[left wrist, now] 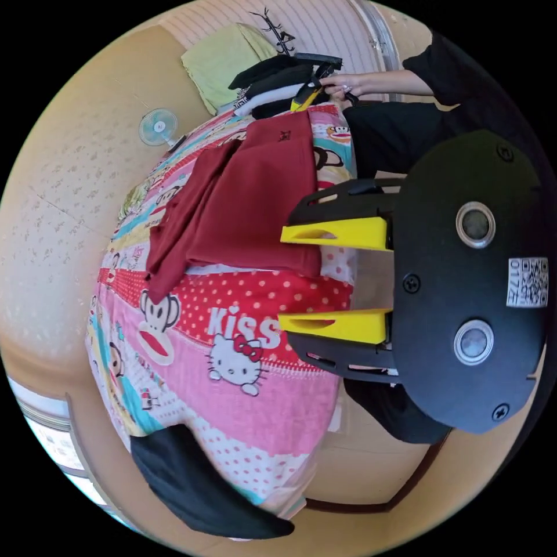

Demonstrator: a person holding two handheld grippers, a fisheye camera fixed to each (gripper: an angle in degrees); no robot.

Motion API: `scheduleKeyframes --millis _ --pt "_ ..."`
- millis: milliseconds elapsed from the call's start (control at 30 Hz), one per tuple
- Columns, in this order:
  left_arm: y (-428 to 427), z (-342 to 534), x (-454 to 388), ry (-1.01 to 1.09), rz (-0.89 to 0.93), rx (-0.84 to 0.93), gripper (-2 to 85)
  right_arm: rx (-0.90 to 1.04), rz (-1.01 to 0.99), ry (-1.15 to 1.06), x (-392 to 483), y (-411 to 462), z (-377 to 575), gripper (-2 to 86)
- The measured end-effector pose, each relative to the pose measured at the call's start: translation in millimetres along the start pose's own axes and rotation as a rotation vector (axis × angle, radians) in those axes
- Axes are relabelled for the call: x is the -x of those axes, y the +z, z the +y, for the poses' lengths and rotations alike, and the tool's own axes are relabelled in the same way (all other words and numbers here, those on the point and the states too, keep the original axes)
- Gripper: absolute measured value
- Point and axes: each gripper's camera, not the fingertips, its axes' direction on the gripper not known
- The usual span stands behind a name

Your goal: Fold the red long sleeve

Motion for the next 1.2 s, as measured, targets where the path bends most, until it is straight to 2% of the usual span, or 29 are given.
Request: scheduleKeyframes --millis 67,100,200,267,300,333,433,467,633,767,833,900,933,1067,1200 --pt "-1.1 11.9 3.8 -0.026 -0.011 -0.081 12.2 -0.011 -0.070 0.023 -17.3 6.9 18.3 11.2" --pt "-2.2 12.9 1.7 -0.002 -0.006 -0.068 7.7 -0.044 -0.102 0.011 -21.9 -2.5 27.4 7.3" --pt "-14.1 9.7 1.4 0.021 0.141 0.006 4.7 -0.007 -0.282 0.042 -34.9 -26.8 31.1 4.2" --pt "-39.4 15.1 9.4 0.012 0.289 -0.057 4.4 -0.091 -0.448 0.035 -42.2 -61.5 37.6 3.7" --pt "-59.5 19.9 17.1 0.016 0.426 -0.102 4.3 -0.141 -0.560 0.032 -47.4 -87.8 41.2 3.4" --pt "-79.7 25.6 24.1 0.039 0.575 -0.140 4.1 -0.165 -0.611 0.029 -49.7 -101.5 43.2 3.3" --pt "-127.3 47.2 33.2 0.159 0.834 -0.177 3.8 -0.249 -0.801 -0.006 -55.4 -168.5 57.2 3.0" --pt "-135.7 53.8 35.4 0.163 0.848 -0.179 3.8 -0.270 -0.858 -0.004 -59.0 -192.1 66.3 2.9" --pt "-180.8 119.8 41.2 0.147 0.718 -0.086 3.4 -0.218 -0.721 -0.071 -43.6 -253.4 125.0 2.8" --pt "-197.2 138.6 46.8 0.132 0.874 -0.101 3.4 -0.325 -0.966 -0.121 -46.2 -282.0 169.0 2.6" --pt "-192.3 125.2 47.5 0.116 0.865 -0.108 3.7 -0.365 -0.925 -0.133 -46.6 -287.6 167.2 2.6" --pt "-175.9 99.8 40.9 0.110 0.790 -0.069 3.8 -0.308 -0.729 -0.099 -42.3 -272.7 136.4 2.6" --pt "-165.8 78.8 35.0 0.113 0.763 -0.074 3.9 -0.300 -0.708 -0.108 -39.5 -266.9 125.7 2.7" --pt "-140.2 -5.8 23.5 0.061 0.771 -0.158 4.1 -0.338 -0.709 -0.099 -13.5 -225.7 17.7 3.2" --pt "-98.5 -120.6 15.2 -0.057 0.548 -0.183 6.0 -0.335 -0.737 0.017 10.4 -165.5 -122.6 4.9"
